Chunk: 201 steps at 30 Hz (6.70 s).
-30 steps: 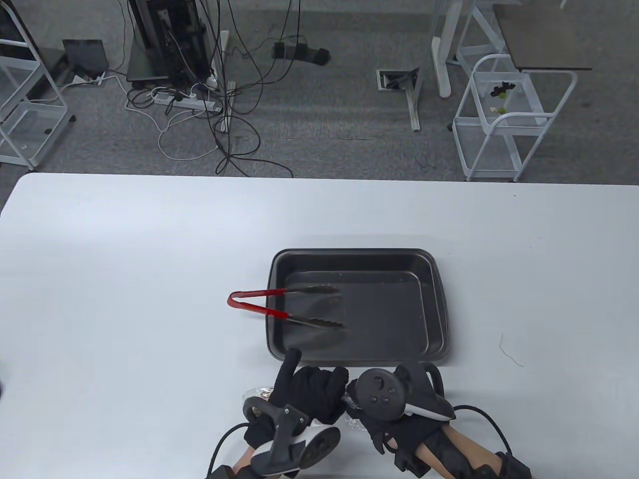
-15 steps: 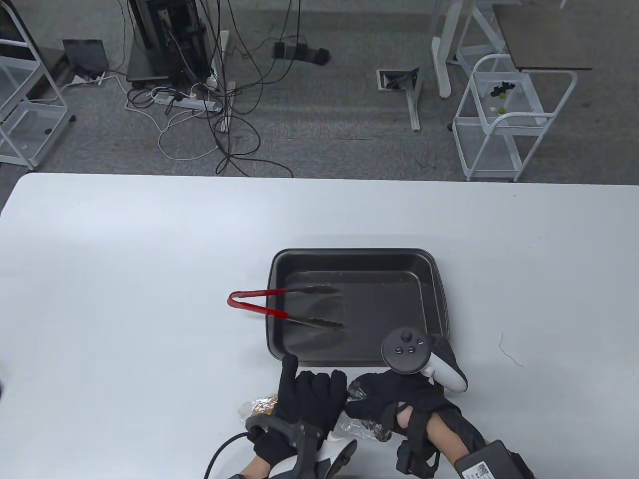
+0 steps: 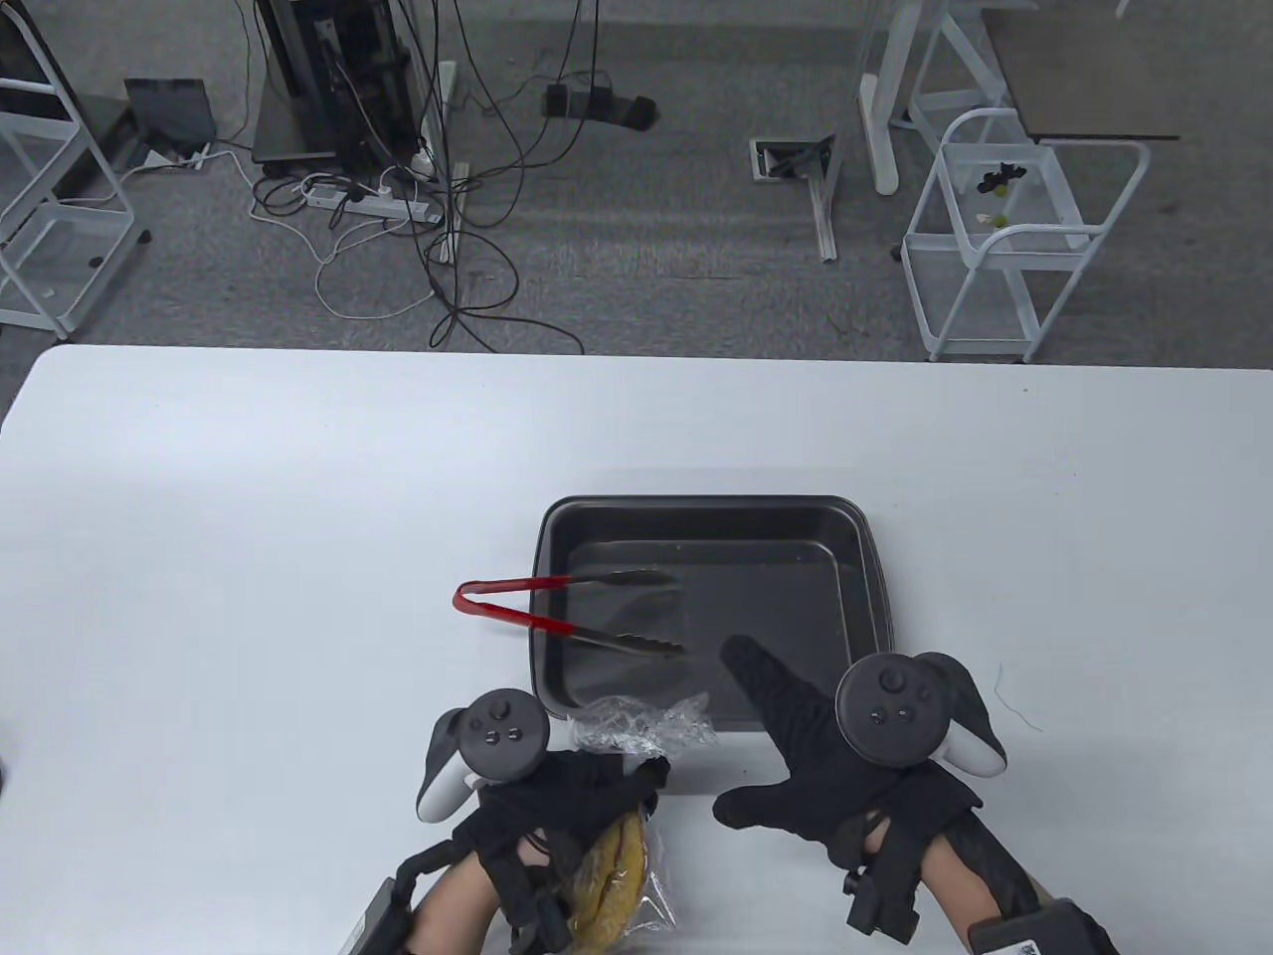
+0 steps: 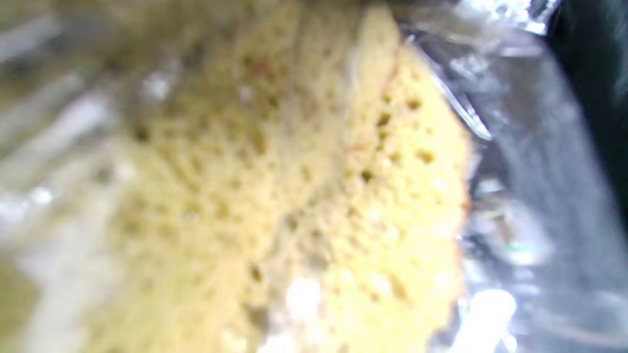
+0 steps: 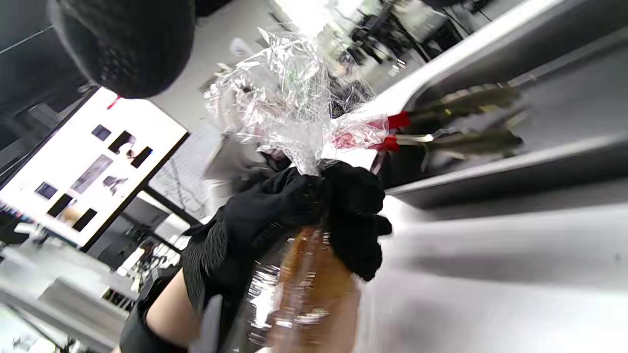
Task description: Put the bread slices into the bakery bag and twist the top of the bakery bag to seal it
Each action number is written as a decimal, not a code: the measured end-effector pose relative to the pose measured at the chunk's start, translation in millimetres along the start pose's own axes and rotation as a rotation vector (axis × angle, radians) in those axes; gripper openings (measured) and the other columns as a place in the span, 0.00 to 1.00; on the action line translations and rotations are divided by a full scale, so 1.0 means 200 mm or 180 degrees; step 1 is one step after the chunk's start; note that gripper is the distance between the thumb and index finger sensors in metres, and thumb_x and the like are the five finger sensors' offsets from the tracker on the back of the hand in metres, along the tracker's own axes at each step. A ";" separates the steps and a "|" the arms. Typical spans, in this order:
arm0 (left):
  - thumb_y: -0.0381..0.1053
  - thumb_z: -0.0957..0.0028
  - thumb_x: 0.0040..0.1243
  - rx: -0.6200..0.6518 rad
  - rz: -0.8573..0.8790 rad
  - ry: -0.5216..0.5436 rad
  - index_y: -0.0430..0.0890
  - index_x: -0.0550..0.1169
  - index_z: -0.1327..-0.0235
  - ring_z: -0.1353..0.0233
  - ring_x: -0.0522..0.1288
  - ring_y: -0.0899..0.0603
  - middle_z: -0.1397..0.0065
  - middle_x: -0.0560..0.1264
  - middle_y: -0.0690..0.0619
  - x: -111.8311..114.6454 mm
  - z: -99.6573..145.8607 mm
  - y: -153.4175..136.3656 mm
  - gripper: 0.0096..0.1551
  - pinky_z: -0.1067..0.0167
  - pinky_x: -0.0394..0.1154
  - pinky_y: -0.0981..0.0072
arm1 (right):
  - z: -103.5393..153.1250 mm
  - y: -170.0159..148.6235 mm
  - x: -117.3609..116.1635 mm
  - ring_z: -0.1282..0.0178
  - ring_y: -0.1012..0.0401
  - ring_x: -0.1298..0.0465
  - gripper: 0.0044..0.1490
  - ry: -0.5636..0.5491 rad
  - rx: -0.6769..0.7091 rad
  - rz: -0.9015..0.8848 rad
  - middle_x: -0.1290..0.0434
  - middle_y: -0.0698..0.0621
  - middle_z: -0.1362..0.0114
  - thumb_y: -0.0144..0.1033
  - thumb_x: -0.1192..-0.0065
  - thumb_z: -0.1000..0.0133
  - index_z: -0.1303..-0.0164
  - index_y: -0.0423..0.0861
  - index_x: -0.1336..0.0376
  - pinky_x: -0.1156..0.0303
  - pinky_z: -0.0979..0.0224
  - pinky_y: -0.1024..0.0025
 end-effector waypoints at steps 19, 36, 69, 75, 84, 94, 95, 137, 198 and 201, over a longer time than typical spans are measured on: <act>0.65 0.47 0.54 0.1122 0.1839 -0.2013 0.52 0.79 0.38 0.49 0.91 0.50 0.51 0.89 0.61 0.41 -0.05 0.16 0.29 0.22 0.68 0.39 | 0.03 0.43 -0.51 0.22 0.30 0.48 0.61 -0.1147 0.2512 0.5156 0.57 0.33 0.19 0.55 0.32 0.60 0.26 0.46 0.62 0.54 0.27 0.28; 0.65 0.49 0.68 0.0159 -0.2090 0.0302 0.52 0.76 0.35 0.36 0.83 0.43 0.39 0.84 0.56 0.12 0.09 0.35 0.32 0.19 0.56 0.34 | -0.10 0.30 -0.41 0.67 0.49 0.15 0.29 -0.0101 0.0740 0.3252 0.14 0.40 0.60 0.42 0.36 0.58 0.59 0.33 0.23 0.37 0.28 0.30; 0.63 0.49 0.64 0.0174 -0.3484 0.1851 0.55 0.82 0.42 0.43 0.87 0.43 0.46 0.88 0.56 0.09 0.16 0.41 0.25 0.19 0.61 0.34 | -0.08 -0.22 -0.17 0.26 0.24 0.46 0.69 0.0447 -0.0551 -0.1068 0.60 0.24 0.19 0.60 0.36 0.49 0.21 0.39 0.72 0.55 0.28 0.23; 0.63 0.47 0.64 0.0214 -0.0865 0.0979 0.53 0.82 0.41 0.42 0.87 0.43 0.46 0.87 0.55 -0.12 0.10 0.15 0.25 0.20 0.61 0.33 | 0.00 0.03 -0.12 0.21 0.22 0.60 0.79 0.0133 0.0237 0.0472 0.73 0.27 0.20 0.58 0.28 0.55 0.29 0.50 0.84 0.60 0.26 0.23; 0.63 0.44 0.64 0.0837 0.1332 -0.0843 0.51 0.82 0.40 0.43 0.87 0.43 0.46 0.87 0.54 0.06 -0.04 0.02 0.25 0.18 0.58 0.35 | 0.18 0.37 -0.45 0.19 0.27 0.55 0.83 -0.1454 0.1990 0.5185 0.69 0.29 0.19 0.58 0.23 0.64 0.30 0.50 0.81 0.55 0.24 0.27; 0.64 0.46 0.64 0.0722 0.1359 -0.1506 0.52 0.85 0.45 0.48 0.90 0.45 0.51 0.90 0.55 0.26 -0.09 0.03 0.25 0.20 0.62 0.36 | 0.15 0.45 -0.64 0.23 0.33 0.40 0.54 -0.1081 0.2933 0.5273 0.47 0.38 0.19 0.44 0.28 0.57 0.28 0.56 0.58 0.52 0.26 0.29; 0.64 0.46 0.64 0.0669 0.1315 -0.1534 0.51 0.85 0.45 0.48 0.90 0.43 0.51 0.90 0.55 0.26 -0.08 0.03 0.24 0.20 0.62 0.36 | 0.14 0.46 -0.65 0.25 0.35 0.35 0.51 -0.0998 0.2947 0.5210 0.43 0.39 0.21 0.43 0.28 0.57 0.28 0.56 0.55 0.49 0.25 0.30; 0.59 0.47 0.64 0.0049 -0.3174 0.1801 0.52 0.79 0.39 0.46 0.91 0.47 0.50 0.90 0.59 0.14 0.09 0.34 0.25 0.22 0.69 0.45 | 0.00 -0.22 -0.03 0.45 0.36 0.22 0.50 -0.1033 -0.1005 -0.0308 0.29 0.28 0.33 0.45 0.31 0.51 0.26 0.31 0.45 0.44 0.31 0.29; 0.61 0.48 0.67 -0.0295 -0.0975 0.1825 0.53 0.85 0.44 0.35 0.79 0.41 0.38 0.81 0.52 -0.13 0.16 0.08 0.24 0.22 0.56 0.32 | 0.50 -1.42 0.26 0.27 0.37 0.33 0.28 -0.0341 -0.2592 0.2757 0.37 0.36 0.23 0.33 0.32 0.54 0.47 0.34 0.29 0.50 0.23 0.28; 0.61 0.49 0.69 -0.0322 -0.1102 0.1966 0.51 0.86 0.46 0.40 0.77 0.41 0.42 0.80 0.50 -0.12 0.18 0.11 0.23 0.22 0.56 0.32 | 0.51 -1.28 0.26 0.28 0.34 0.33 0.28 -0.0451 -0.2637 0.2578 0.40 0.32 0.22 0.33 0.33 0.54 0.48 0.31 0.30 0.48 0.25 0.27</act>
Point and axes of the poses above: the tracker on the back of each hand, its own y axis roughly to the thumb side, its own z axis roughly from the fingertips to the wrist, x = y × z, the point moved 5 cm from there along -z, roughly from the wrist to the fingertips
